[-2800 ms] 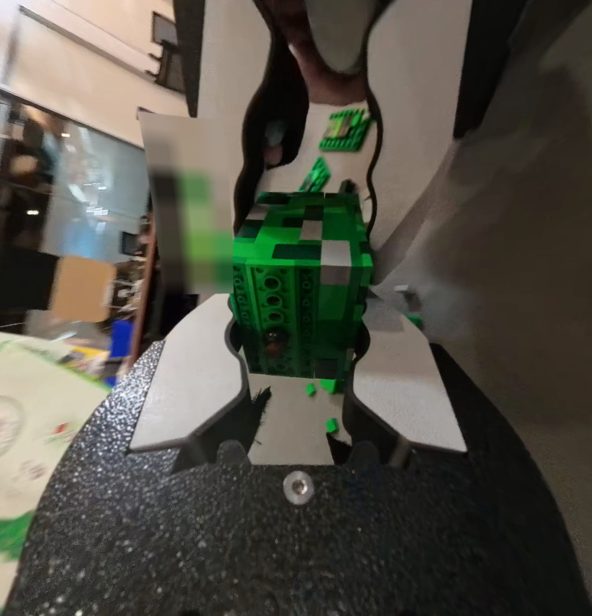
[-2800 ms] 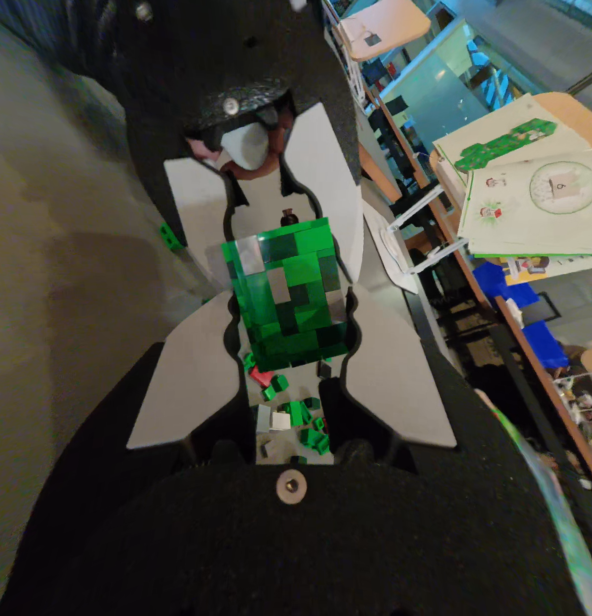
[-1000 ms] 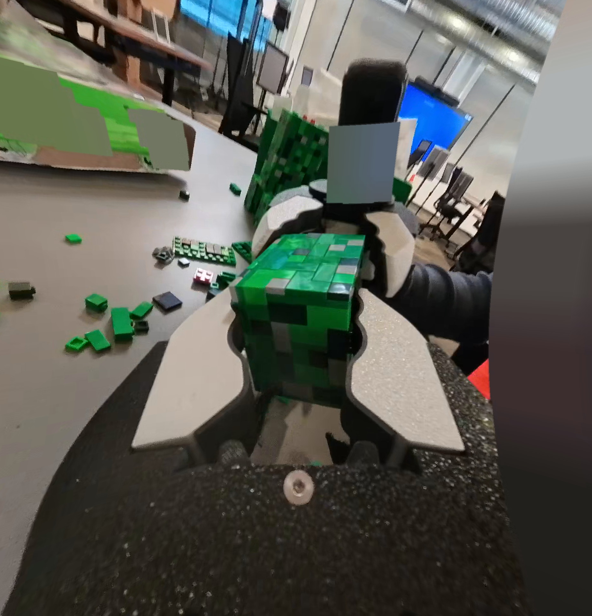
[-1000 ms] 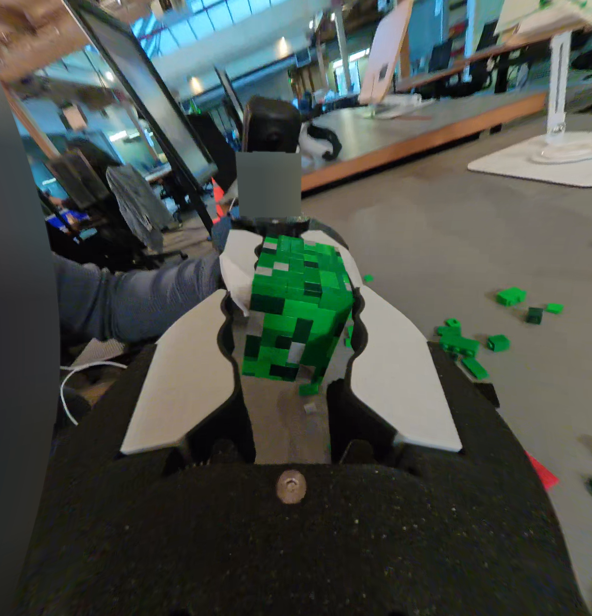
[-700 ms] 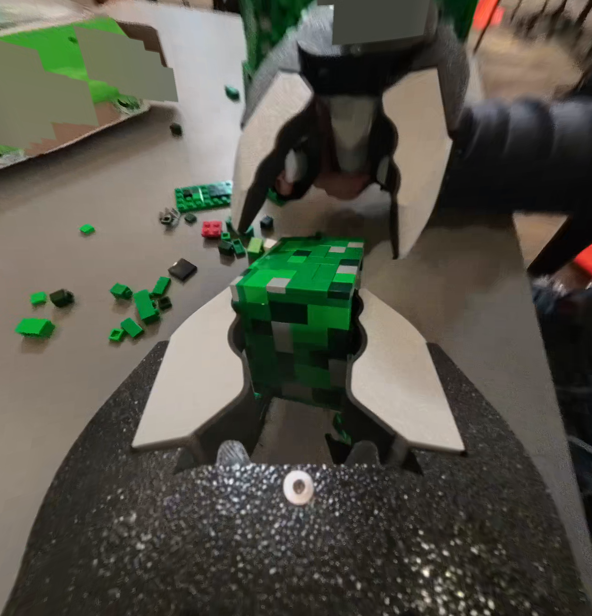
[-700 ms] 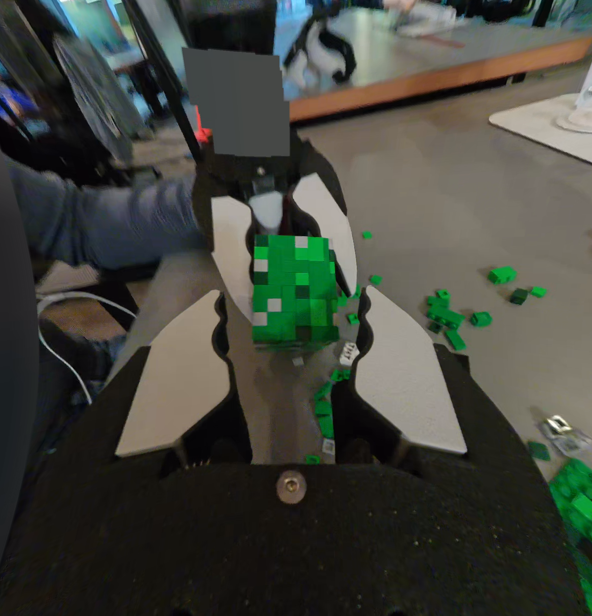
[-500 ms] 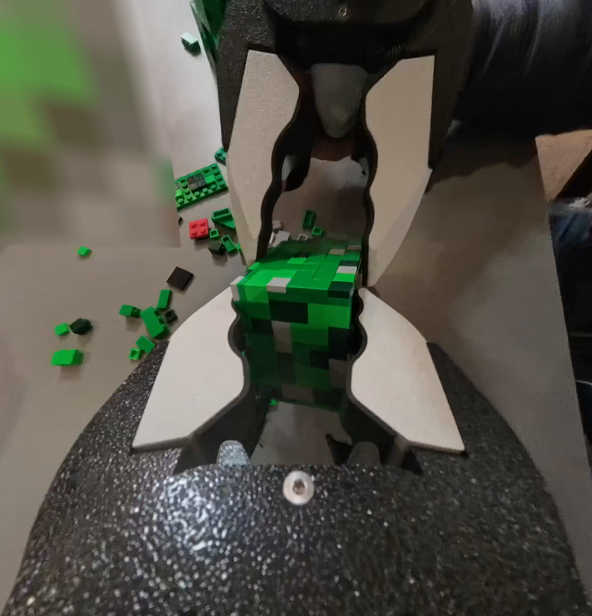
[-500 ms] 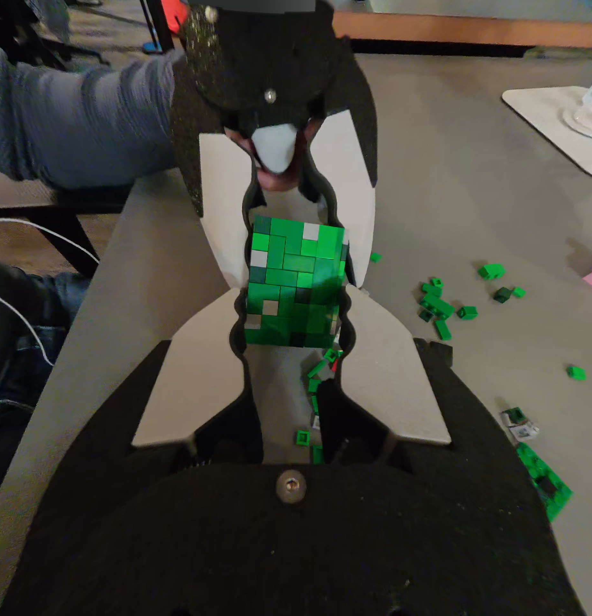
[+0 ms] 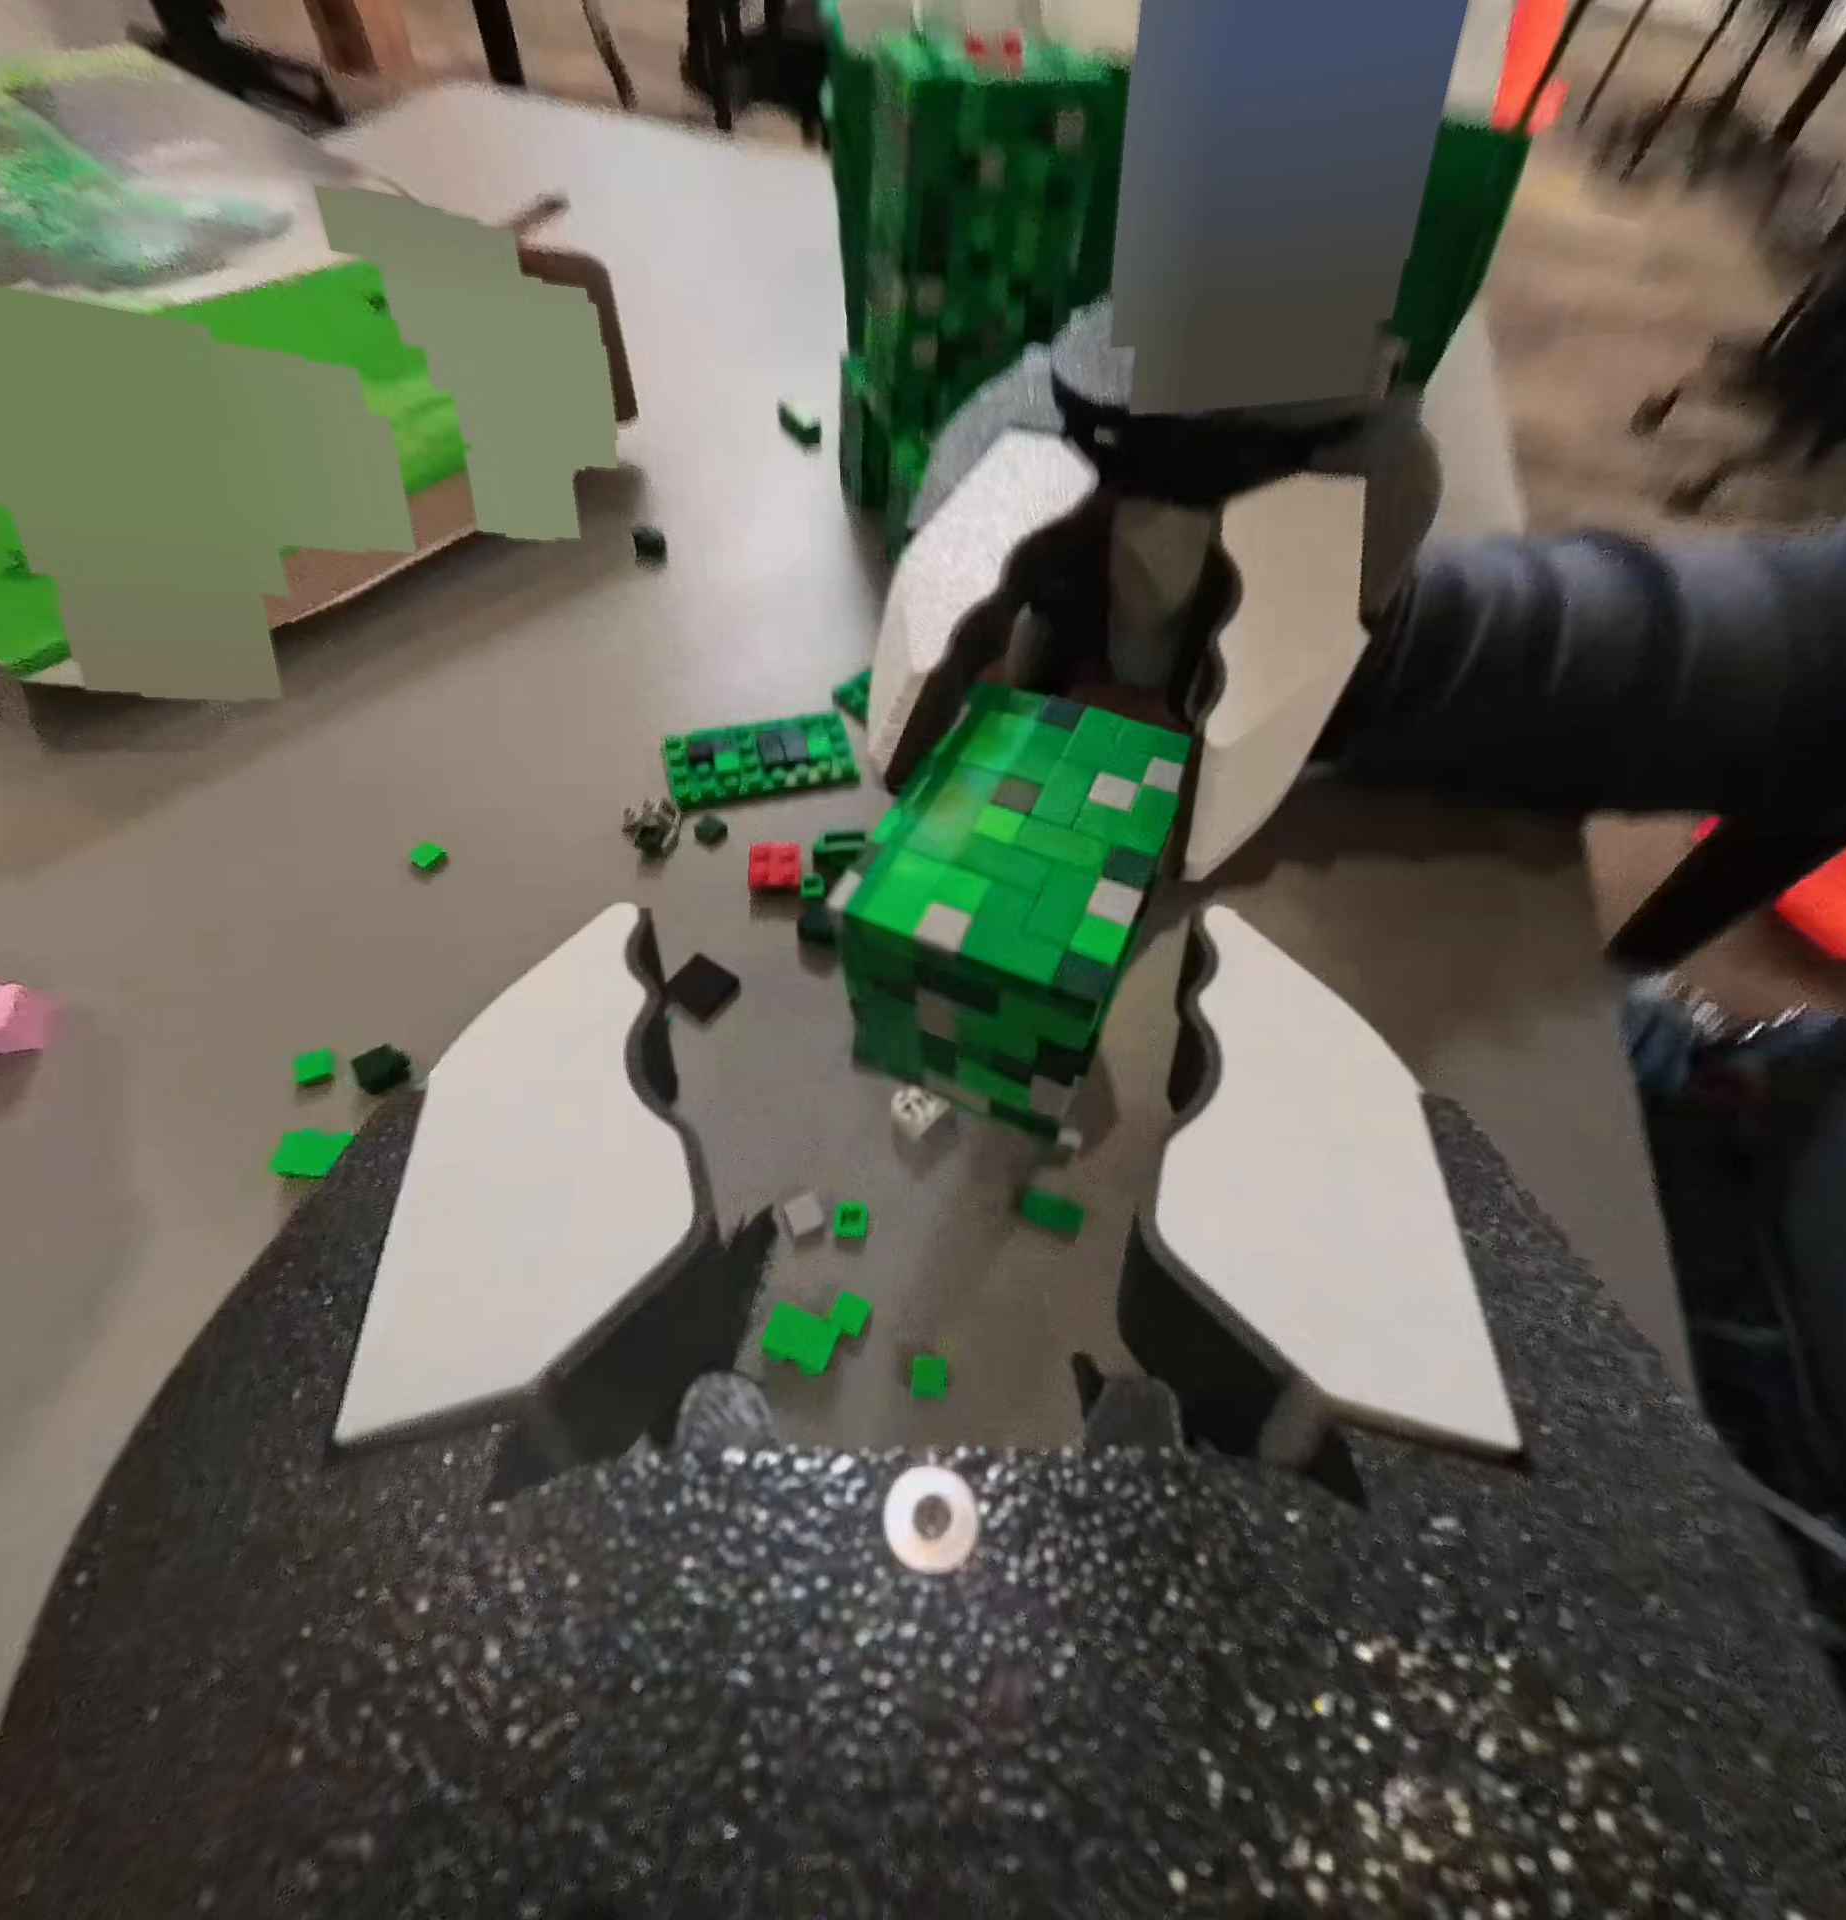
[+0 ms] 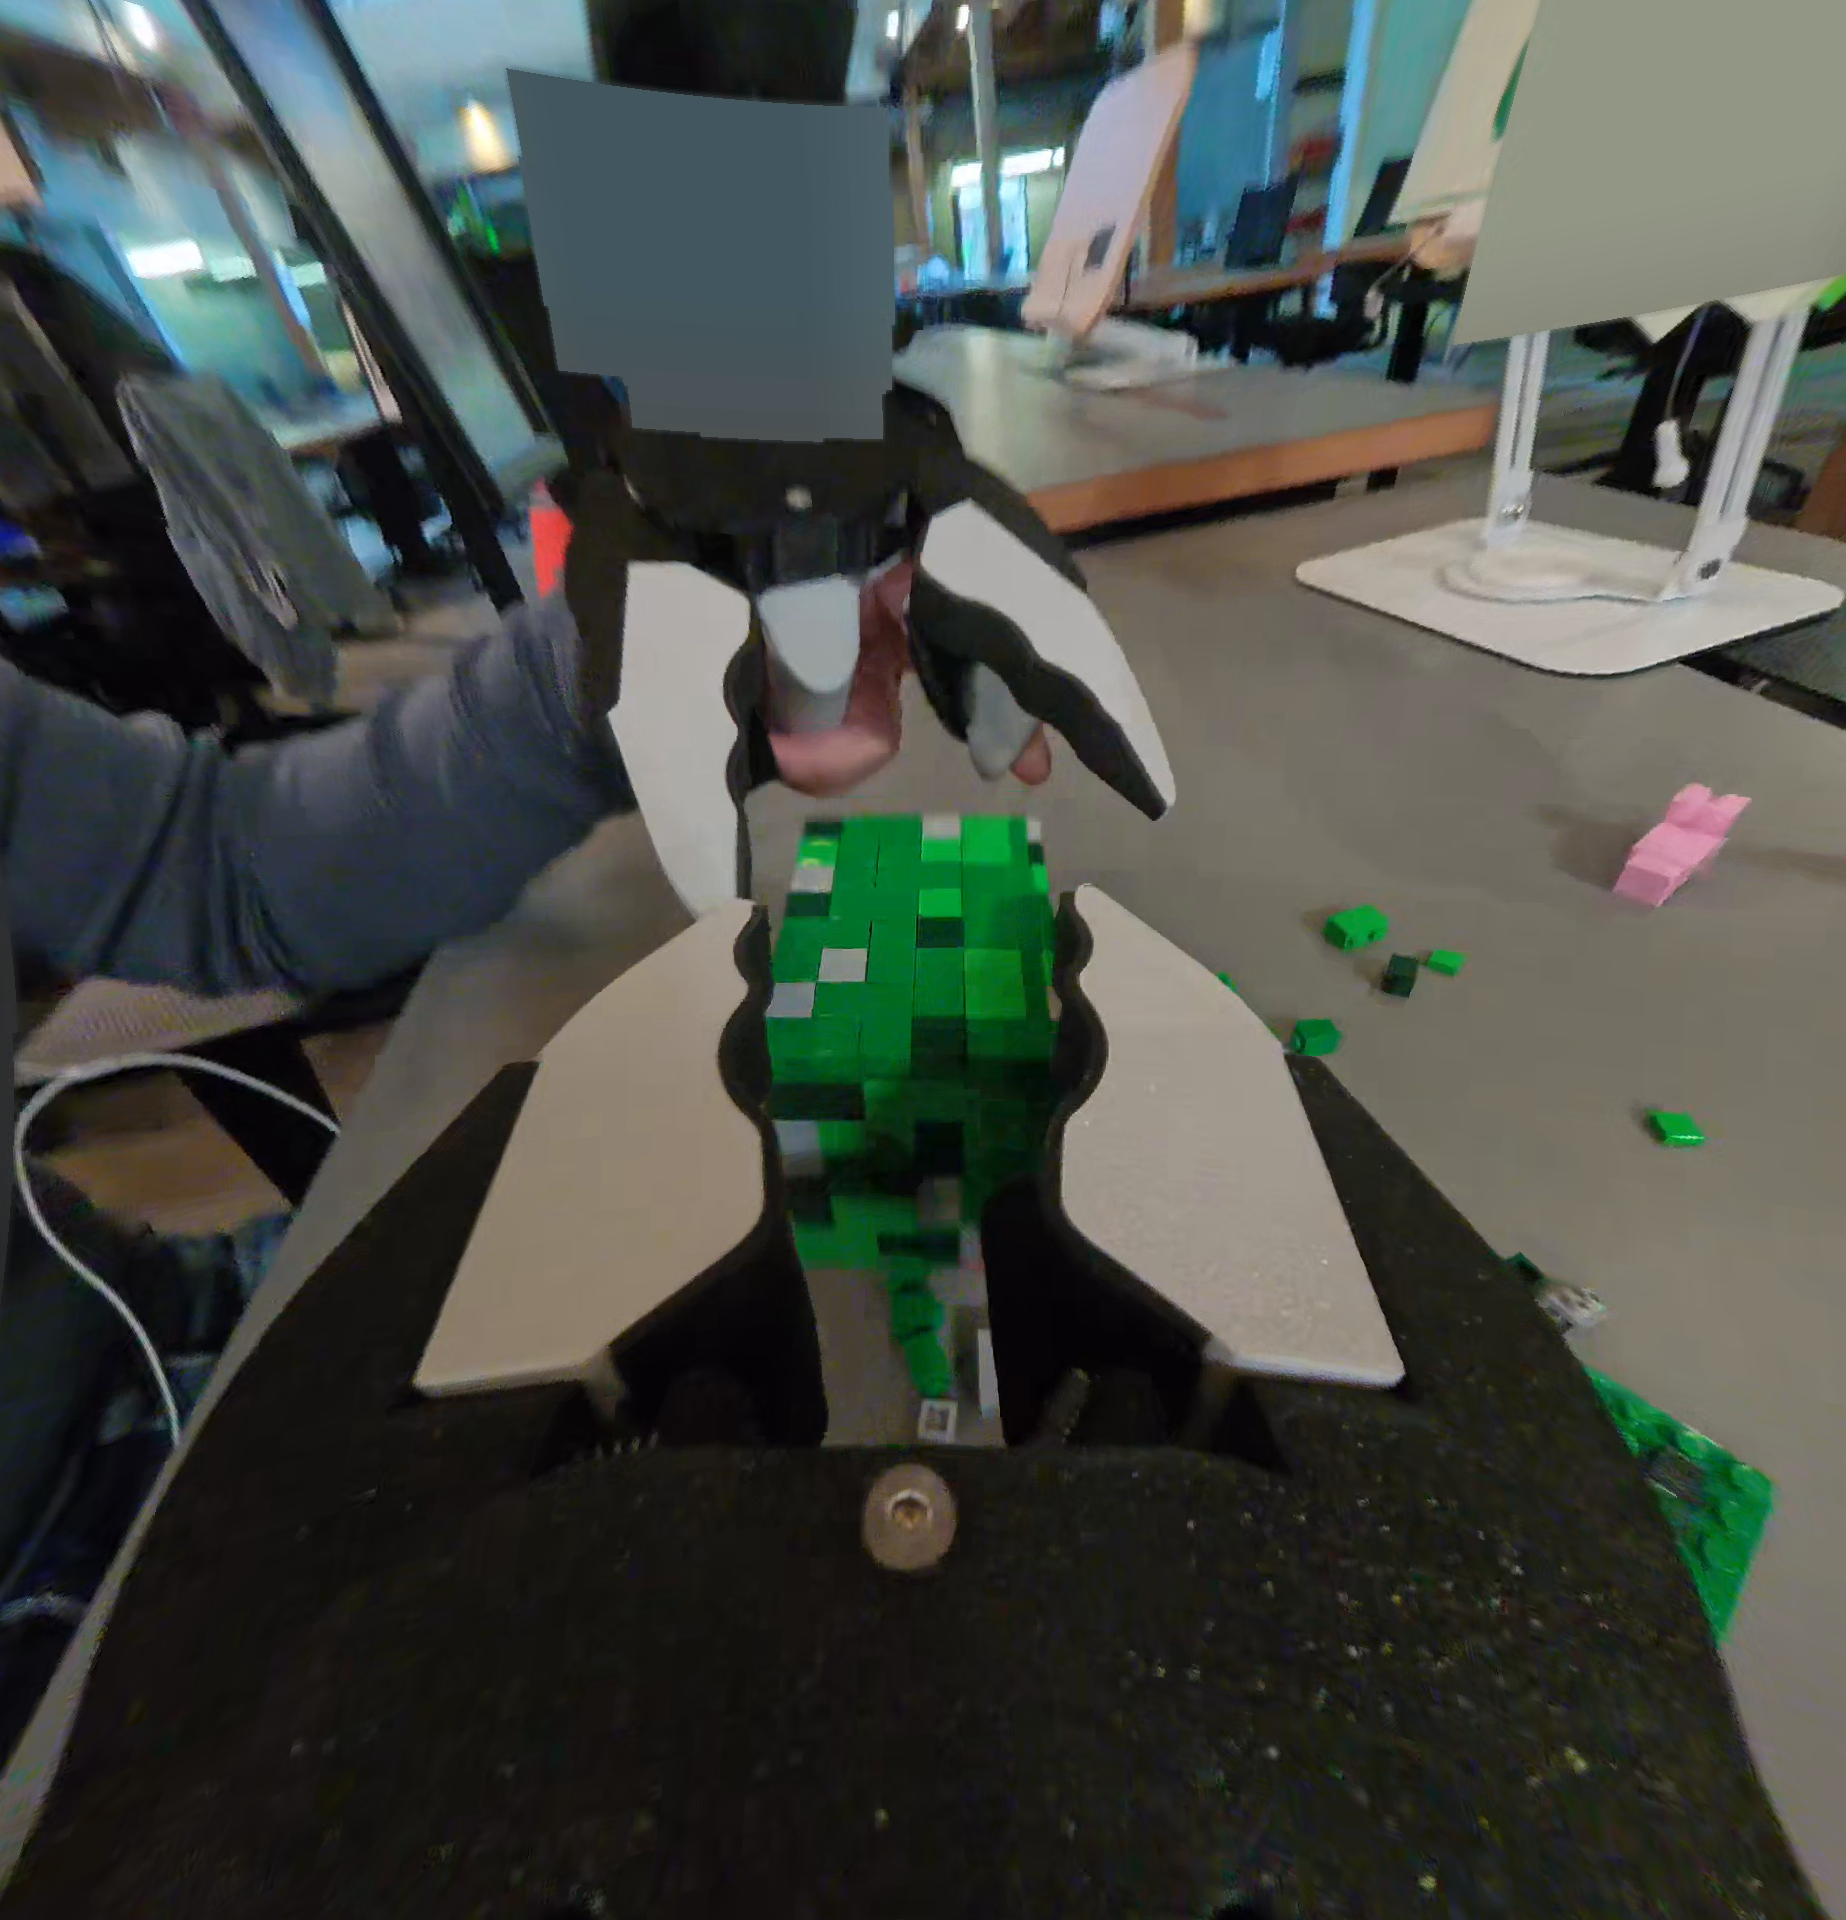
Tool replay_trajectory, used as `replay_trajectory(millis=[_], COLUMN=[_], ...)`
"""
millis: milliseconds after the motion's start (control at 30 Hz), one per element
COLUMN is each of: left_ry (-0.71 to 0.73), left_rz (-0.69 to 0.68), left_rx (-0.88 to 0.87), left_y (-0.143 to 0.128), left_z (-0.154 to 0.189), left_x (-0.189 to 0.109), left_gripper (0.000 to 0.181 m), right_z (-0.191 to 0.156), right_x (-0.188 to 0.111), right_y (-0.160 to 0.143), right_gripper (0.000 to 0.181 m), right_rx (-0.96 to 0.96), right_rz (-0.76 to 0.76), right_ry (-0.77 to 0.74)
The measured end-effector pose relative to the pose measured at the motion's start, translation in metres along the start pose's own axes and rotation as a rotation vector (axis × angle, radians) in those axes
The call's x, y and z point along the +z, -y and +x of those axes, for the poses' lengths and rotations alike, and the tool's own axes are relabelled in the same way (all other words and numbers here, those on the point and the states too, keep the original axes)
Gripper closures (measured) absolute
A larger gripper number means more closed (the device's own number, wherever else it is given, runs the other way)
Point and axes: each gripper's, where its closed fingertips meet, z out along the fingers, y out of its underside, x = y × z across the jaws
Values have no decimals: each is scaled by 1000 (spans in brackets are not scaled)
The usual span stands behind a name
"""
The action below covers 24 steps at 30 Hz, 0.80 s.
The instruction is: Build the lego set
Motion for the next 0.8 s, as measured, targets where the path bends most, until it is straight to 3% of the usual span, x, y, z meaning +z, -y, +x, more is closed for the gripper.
replay_trajectory(millis=[33,67,133,267,367,500,600,700,800], left_ry=[-24,-52,-88,0,93,100,36,-180,-243], left_rz=[50,79,95,33,68,71,59,56,-133], left_rx=[-44,-81,-129,-125,-142,-85,27,127,229], left_y=[2,2,-4,-22,-19,-14,-10,-8,-33], left_z=[-1,-2,-2,-18,-30,-25,-1,57,91], left_x=[0,1,8,17,18,17,10,2,7], left_gripper=[85,82,86,90,96,97,83,75,61], right_z=[4,9,13,36,54,56,48,48,52], right_x=[-4,-9,-18,-11,1,12,12,3,-4], right_y=[5,17,29,5,-9,-11,-11,-7,-3], right_gripper=[137,181,181,181,181,176,157,148,144], right_rx=[15,21,96,111,118,-46,-103,-50,30], right_rz=[44,145,249,122,100,44,19,72,118], right_ry=[-17,-46,-30,-145,-291,-396,-364,-341,-318])
